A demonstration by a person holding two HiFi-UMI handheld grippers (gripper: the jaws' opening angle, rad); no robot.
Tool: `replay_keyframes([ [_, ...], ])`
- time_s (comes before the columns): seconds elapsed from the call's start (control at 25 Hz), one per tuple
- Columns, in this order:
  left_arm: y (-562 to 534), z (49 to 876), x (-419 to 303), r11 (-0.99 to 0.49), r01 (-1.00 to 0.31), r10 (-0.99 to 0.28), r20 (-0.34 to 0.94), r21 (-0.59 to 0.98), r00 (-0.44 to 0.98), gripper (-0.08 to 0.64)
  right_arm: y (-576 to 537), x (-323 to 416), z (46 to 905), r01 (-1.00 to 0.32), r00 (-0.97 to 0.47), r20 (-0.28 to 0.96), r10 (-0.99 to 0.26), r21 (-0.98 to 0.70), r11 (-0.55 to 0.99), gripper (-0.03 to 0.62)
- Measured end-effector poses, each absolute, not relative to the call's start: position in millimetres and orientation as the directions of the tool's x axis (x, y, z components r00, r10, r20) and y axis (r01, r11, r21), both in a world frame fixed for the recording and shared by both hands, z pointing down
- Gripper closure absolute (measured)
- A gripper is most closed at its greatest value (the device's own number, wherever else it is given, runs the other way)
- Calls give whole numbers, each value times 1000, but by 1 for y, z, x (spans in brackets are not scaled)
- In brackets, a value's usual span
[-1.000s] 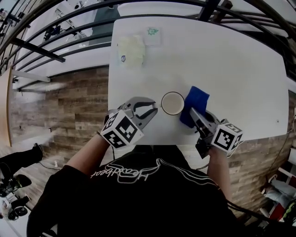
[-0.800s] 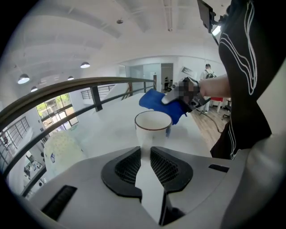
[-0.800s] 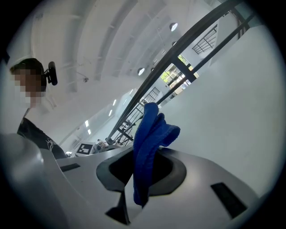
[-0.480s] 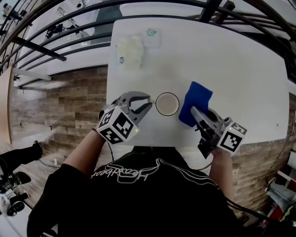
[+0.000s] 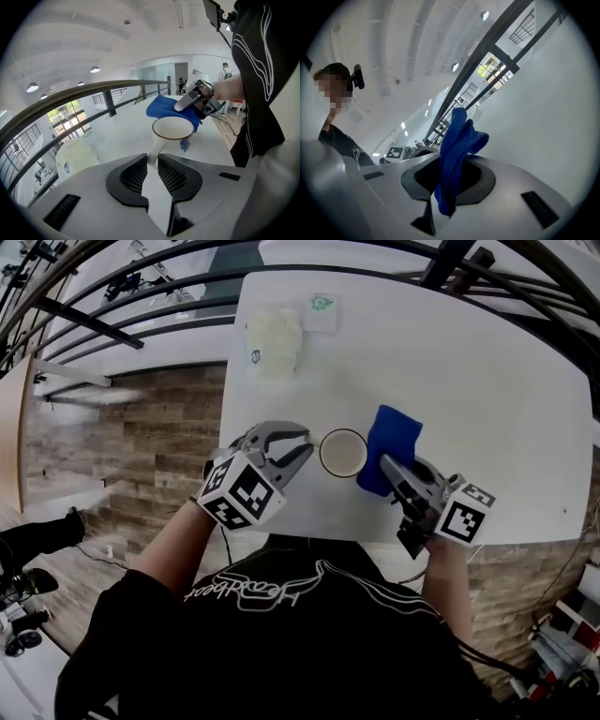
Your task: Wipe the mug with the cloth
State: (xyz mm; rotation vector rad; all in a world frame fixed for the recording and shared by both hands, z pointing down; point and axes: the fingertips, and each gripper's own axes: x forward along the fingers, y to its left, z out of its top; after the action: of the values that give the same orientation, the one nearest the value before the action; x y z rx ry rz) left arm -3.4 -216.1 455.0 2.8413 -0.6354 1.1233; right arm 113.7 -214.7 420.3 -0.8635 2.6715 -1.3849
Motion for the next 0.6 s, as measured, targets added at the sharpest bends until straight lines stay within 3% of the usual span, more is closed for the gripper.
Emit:
replay_keyframes([
  [0.44, -216, 455, 0, -899, -421, -391, 647, -117, 654, 494, -222, 108, 463, -562, -824, 419, -380, -690, 457, 531],
  [0.6, -220, 454, 3, -902, -408, -398, 642, -141, 656, 494, -230, 117, 458, -545, -836, 405, -370, -685, 483, 531],
])
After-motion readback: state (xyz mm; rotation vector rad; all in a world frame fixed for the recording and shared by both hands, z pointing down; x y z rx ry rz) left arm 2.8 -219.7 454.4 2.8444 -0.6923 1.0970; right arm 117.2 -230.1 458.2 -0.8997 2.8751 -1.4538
